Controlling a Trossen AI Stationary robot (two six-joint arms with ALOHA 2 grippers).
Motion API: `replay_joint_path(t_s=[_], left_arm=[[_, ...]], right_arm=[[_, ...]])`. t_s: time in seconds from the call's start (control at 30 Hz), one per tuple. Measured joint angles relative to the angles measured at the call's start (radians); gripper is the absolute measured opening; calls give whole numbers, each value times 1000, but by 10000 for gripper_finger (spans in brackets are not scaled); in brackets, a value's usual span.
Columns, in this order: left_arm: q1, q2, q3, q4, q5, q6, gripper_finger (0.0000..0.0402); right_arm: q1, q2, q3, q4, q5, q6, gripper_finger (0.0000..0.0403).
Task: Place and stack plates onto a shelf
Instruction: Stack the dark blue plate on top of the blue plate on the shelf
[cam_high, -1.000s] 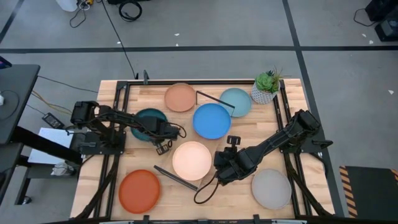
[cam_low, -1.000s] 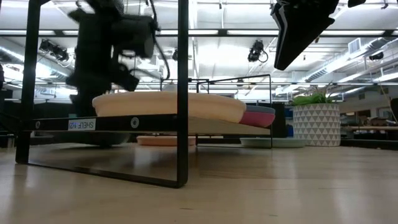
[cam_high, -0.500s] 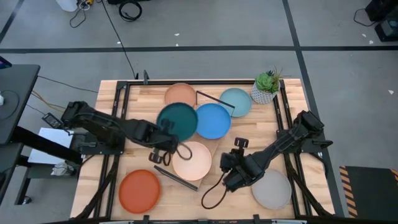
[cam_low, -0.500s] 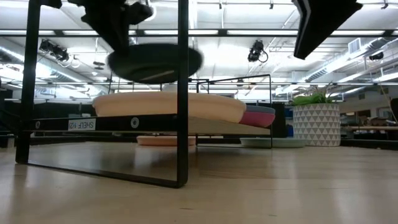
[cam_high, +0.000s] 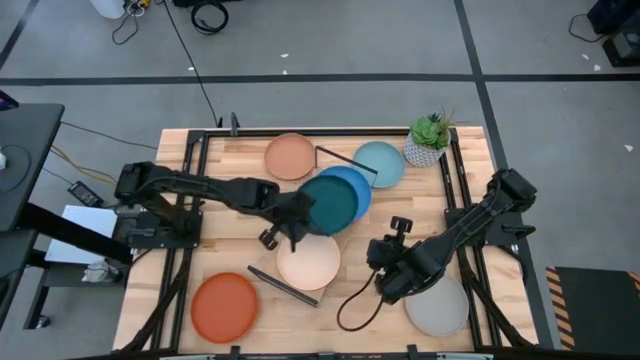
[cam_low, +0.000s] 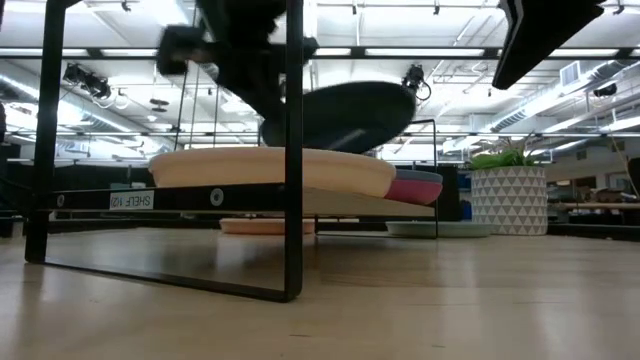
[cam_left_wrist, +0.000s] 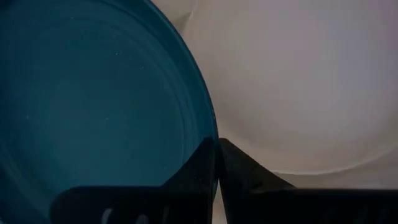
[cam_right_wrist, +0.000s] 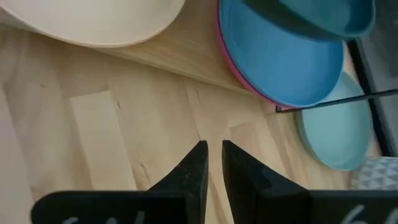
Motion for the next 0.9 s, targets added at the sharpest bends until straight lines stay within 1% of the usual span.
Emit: replay_joint_path(t_s=[0.2, 0.33, 0.4, 0.53, 0.7, 0.8, 0.9], left_arm=[[64, 68, 0, 103, 2, 133, 12], [100, 107, 0, 157, 3, 170, 13], [114, 125, 0, 176, 2, 179, 18], [136, 146, 0, 191, 2, 180, 19], [145, 146, 0, 188, 2, 128, 22], [144, 145, 0, 185, 3, 79, 36], [142, 145, 0, 182, 5, 58, 58]], right_arm=[[-18, -170, -148, 104, 2, 1, 45], [-42, -258, -227, 183, 16, -40, 46], [-61, -292, -252, 195, 17, -76, 47], [-100, -367, -288, 217, -14, -120, 48], [-132, -506, -351, 341, -40, -211, 48], [-141, -585, -393, 421, -35, -265, 48], [-143, -643, -409, 458, -19, -286, 48]])
